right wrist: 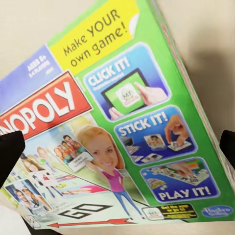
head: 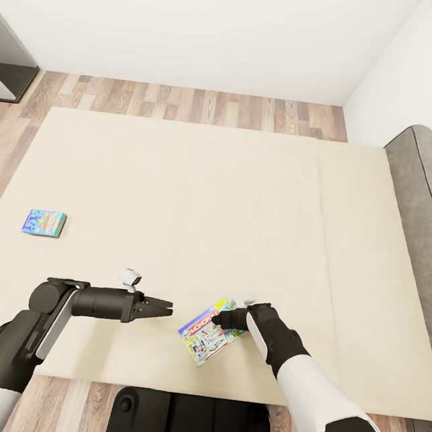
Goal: Put all the toys in the child's room - the three board games (two on the bed and one on the table), the two jigsaw puzzles on the table, and the tennis ball on the table - inside the toy box on the table in the child's room.
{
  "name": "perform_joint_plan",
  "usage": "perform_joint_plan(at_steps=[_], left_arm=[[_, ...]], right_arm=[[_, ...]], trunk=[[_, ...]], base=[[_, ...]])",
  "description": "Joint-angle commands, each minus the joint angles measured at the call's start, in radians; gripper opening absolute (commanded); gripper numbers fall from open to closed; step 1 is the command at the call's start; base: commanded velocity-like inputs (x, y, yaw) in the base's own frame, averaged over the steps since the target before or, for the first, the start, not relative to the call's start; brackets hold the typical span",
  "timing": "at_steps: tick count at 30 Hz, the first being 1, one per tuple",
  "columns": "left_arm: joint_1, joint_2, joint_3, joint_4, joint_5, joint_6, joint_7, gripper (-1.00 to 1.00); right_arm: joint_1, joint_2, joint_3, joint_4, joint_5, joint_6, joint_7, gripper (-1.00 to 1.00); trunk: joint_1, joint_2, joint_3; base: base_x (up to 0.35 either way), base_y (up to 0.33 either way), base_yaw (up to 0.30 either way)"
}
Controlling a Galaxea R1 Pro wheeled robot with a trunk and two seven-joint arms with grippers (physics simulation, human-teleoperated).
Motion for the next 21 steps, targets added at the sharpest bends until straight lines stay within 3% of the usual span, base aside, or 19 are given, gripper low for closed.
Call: perform_joint_plan(at_steps=[1,21], left_arm=[[-0.001,0.001,-0.001,0.000,0.003,0.011,-0.001,1.00],[-0.001,0.001,-0.001,0.000,0.003,0.011,-0.001,1.00]], right_arm=[[0.000,0.000,0.003,-0.001,-0.008,0.005,-0.002,1.00],[0.000,0.000,0.003,-0.002,-0.008,0.005,-0.003,1.00]], trunk=[[0.001,-0.002,-0.001],[0.001,-0.002,-0.001]], base=[[0.000,0.036,0.000],[0.000,0.031,0.000]])
